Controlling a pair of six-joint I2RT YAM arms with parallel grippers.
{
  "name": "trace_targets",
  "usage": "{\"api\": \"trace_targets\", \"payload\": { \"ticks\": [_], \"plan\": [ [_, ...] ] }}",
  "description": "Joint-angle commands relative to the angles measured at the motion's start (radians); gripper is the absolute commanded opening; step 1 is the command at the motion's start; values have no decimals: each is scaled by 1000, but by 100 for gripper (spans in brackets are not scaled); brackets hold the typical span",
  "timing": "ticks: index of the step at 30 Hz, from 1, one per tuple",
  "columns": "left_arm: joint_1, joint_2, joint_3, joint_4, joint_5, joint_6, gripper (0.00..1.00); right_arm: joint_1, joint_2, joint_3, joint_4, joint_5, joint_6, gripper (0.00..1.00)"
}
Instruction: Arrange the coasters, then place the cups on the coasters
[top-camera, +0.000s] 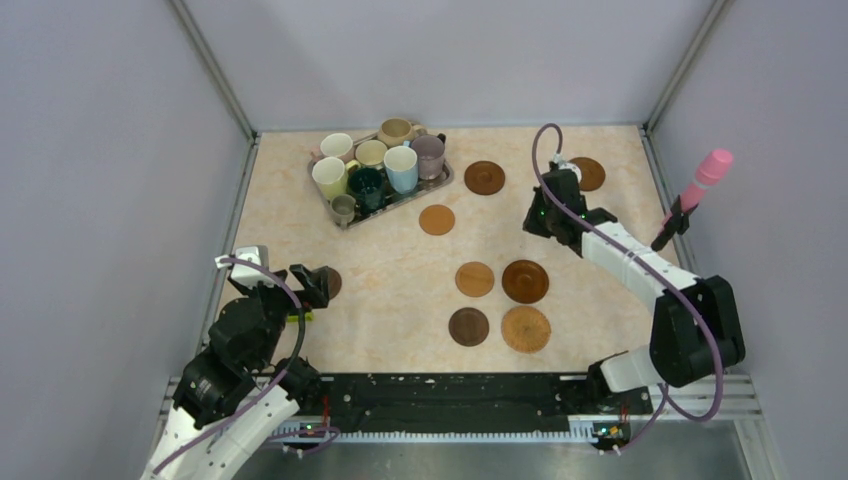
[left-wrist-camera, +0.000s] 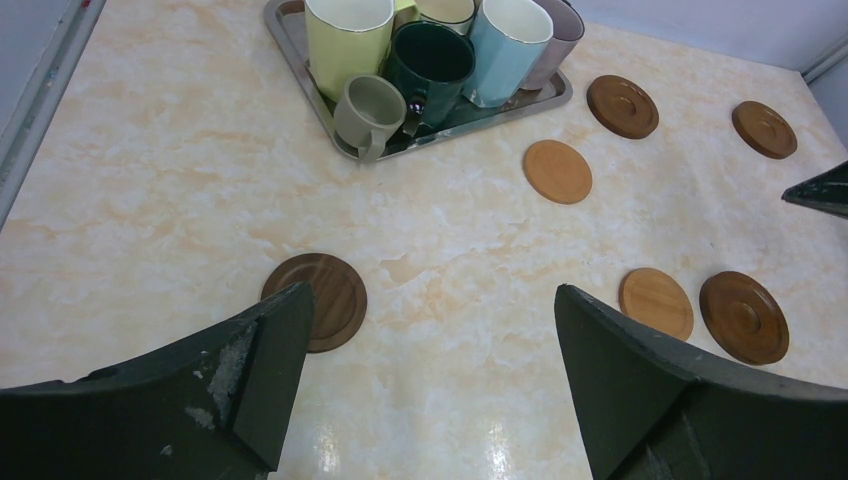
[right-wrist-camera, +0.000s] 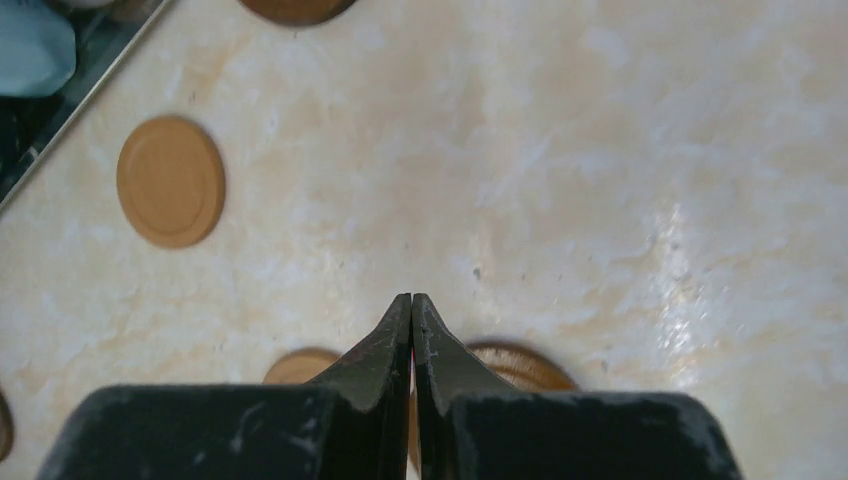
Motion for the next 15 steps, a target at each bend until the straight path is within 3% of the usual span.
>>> {"api": "trace_targets", "payload": {
  "ticks": [1,4,15],
  "plan": [
    [2,1,3,37,6,2,95,-3,70,62,131,218,-143,0],
    [3,-2,1,36,8,0,95,-35,162,135,202,290,-239,0],
    [3,-2,0,42,5,4,95,-180,602,572,130,382,-477,0]
  ]
}}
